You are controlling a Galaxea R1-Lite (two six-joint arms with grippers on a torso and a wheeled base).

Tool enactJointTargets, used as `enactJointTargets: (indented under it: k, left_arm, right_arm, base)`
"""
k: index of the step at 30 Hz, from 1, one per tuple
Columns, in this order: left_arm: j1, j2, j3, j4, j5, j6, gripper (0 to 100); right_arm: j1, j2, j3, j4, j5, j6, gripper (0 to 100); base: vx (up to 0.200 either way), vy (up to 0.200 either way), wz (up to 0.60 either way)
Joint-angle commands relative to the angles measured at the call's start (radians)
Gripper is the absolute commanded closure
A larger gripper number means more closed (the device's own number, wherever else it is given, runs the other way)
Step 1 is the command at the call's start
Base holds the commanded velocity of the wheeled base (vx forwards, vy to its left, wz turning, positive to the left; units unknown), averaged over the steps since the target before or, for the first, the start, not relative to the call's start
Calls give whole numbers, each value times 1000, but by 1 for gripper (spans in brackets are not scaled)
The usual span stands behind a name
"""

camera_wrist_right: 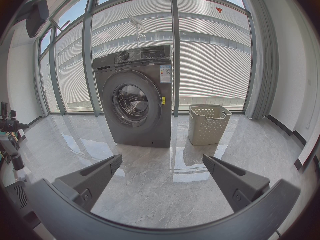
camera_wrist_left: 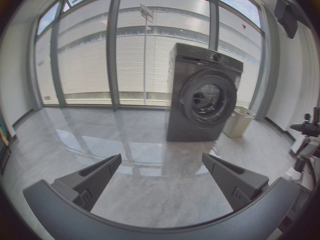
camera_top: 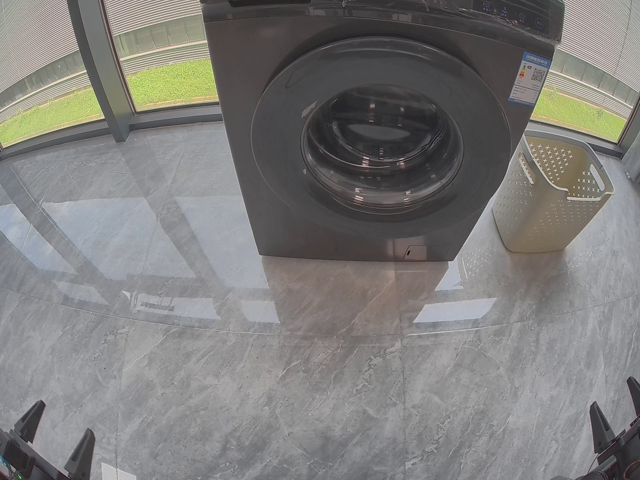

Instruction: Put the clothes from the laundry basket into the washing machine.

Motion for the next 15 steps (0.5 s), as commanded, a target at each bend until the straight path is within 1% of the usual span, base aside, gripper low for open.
enactJointTargets:
  k: [1,2,3,4,5,6,7,8,9,14,15]
  left_arm:
    - [21,-81,11,-12,146,-3,0]
    - [21,-81,11,-4,142,-3,0]
    - [19,-80,14,-6,127,-3,0]
    - [18,-81,21,-9,109,12,0]
    - [16,-81,32,-14,87,20,0]
    - [18,-81,34,-15,66,37,0]
    - [18,-81,34,-15,53,54,0]
    - [18,-81,34,-14,49,58,0]
    - [18,-81,34,-14,53,51,0]
    - [16,-81,34,-14,67,40,0]
    - [16,-81,34,-14,67,40,0]
  right_arm:
    - [0,-16,18,0,0,0,0]
    - [0,-16,18,0,0,0,0]
    - [0,-16,18,0,0,0,0]
    - [0,-16,18,0,0,0,0]
    - [0,-16,18,0,0,0,0]
    - [0,-16,18,0,0,0,0]
    - [0,-16,18,0,0,0,0]
    - [0,-16,18,0,0,0,0]
    - [0,-16,18,0,0,0,0]
    - [0,-16,18,0,0,0,0]
    - [0,-16,18,0,0,0,0]
  base:
    - [0,0,0]
    - [0,0,0]
    - [0,0,0]
    - [0,0,0]
    - [0,0,0]
    - [0,0,0]
    - [0,0,0]
    - [0,0,0]
    - [0,0,0]
    - [0,0,0]
    - [0,-200,0]
